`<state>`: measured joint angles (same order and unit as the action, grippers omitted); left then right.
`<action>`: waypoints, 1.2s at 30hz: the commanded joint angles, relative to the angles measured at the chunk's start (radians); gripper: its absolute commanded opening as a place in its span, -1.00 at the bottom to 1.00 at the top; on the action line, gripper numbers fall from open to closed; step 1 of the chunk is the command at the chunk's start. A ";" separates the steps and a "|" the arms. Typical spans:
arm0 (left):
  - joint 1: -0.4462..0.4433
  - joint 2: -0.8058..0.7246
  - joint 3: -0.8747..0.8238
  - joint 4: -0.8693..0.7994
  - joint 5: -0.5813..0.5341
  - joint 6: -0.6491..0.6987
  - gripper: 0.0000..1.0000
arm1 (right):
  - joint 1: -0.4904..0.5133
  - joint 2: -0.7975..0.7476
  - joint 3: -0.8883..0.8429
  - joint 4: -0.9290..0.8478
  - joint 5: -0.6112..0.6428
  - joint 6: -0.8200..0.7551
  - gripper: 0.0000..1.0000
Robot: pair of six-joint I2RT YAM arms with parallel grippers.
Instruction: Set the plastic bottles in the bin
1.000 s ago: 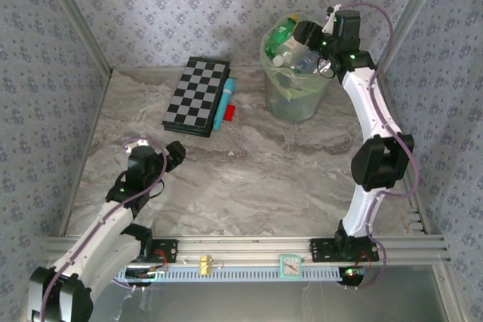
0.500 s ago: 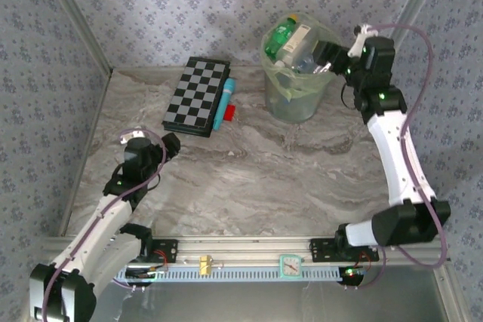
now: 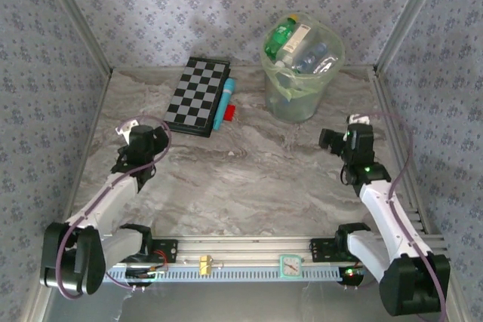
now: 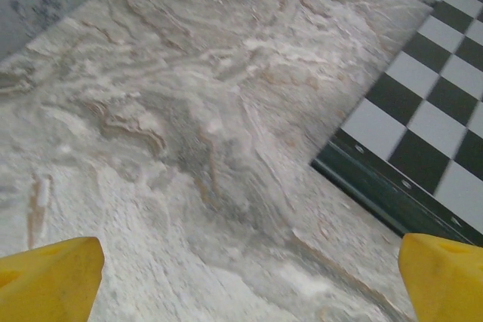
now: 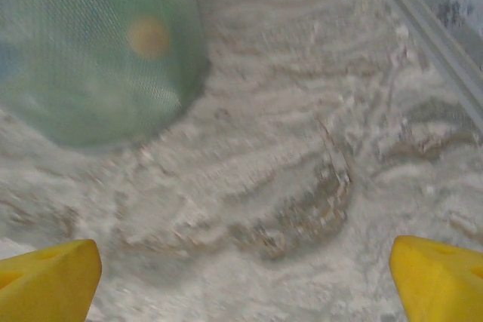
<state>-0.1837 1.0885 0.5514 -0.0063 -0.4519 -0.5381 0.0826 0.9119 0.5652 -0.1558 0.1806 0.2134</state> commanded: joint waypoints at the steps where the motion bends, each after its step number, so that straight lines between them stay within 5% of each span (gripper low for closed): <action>1: 0.018 0.047 0.043 0.097 -0.119 0.100 1.00 | -0.001 0.046 -0.097 0.272 0.050 -0.080 1.00; 9: 0.020 0.149 0.034 0.193 -0.231 0.268 0.99 | -0.003 0.441 -0.120 0.697 -0.029 -0.260 1.00; 14: 0.023 0.241 -0.040 0.436 -0.240 0.377 0.98 | 0.002 0.540 -0.054 0.702 -0.003 -0.325 0.99; 25: 0.025 0.428 -0.108 0.808 -0.078 0.571 0.99 | -0.108 0.610 -0.181 0.982 -0.104 -0.230 1.00; 32: 0.136 0.406 -0.151 0.810 0.163 0.484 0.97 | -0.110 0.613 -0.181 0.984 -0.109 -0.228 1.00; 34: 0.161 0.480 -0.203 1.009 0.190 0.489 0.97 | -0.109 0.613 -0.179 0.984 -0.102 -0.230 0.99; 36: 0.149 0.430 -0.189 0.903 0.198 0.492 0.97 | -0.099 0.613 -0.180 0.986 -0.083 -0.235 0.99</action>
<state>-0.0288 1.5299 0.3725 0.8150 -0.3466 -0.0311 -0.0216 1.5173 0.3859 0.7959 0.0822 -0.0338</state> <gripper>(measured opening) 0.986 0.997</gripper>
